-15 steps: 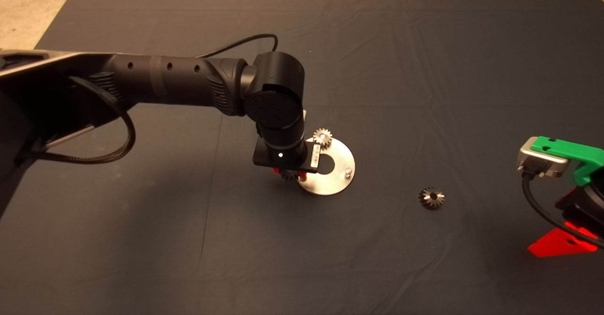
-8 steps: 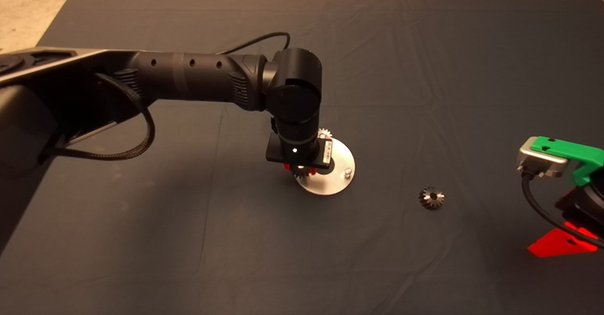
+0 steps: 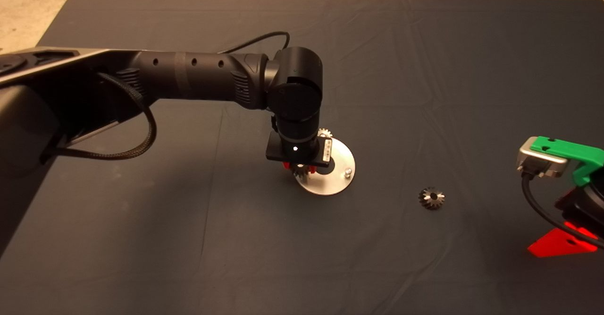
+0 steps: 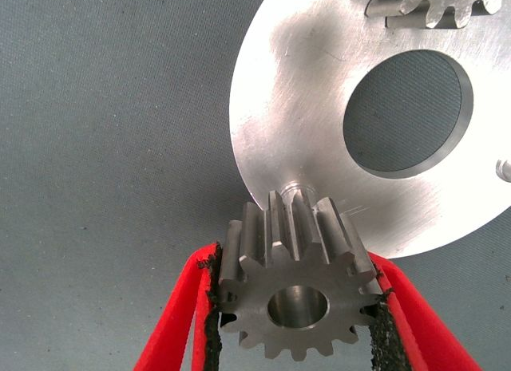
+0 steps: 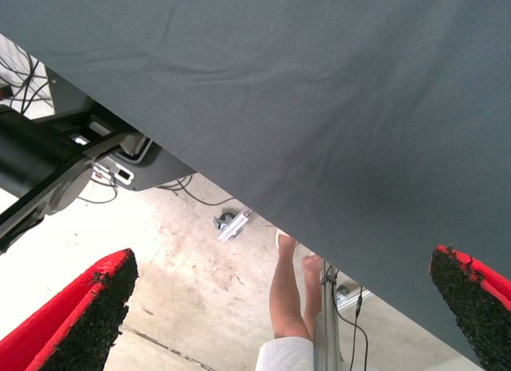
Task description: Install three planetary gears onto the carrier pins
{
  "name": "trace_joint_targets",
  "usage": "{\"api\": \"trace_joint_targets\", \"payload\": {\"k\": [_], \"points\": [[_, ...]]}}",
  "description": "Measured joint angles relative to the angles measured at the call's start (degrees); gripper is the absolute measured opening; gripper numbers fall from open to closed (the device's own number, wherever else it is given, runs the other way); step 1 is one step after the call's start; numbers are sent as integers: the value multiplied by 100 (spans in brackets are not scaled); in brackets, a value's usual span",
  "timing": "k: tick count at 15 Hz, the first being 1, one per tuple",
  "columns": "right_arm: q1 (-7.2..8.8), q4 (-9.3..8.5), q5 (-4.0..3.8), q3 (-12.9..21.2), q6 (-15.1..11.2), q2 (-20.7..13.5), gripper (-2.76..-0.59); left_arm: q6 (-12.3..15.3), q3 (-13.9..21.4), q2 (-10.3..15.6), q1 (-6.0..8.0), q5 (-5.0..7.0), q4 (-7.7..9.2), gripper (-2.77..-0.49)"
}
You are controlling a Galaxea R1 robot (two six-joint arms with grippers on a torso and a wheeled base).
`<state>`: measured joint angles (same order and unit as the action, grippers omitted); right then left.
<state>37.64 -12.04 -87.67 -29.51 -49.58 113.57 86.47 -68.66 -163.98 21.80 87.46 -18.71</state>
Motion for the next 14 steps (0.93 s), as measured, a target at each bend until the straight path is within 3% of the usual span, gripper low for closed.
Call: {"api": "trace_joint_targets", "payload": {"k": [14], "points": [[0,-2,-1,0,2,-43,-63,0,2,4,-2,-2,0,-232]]}}
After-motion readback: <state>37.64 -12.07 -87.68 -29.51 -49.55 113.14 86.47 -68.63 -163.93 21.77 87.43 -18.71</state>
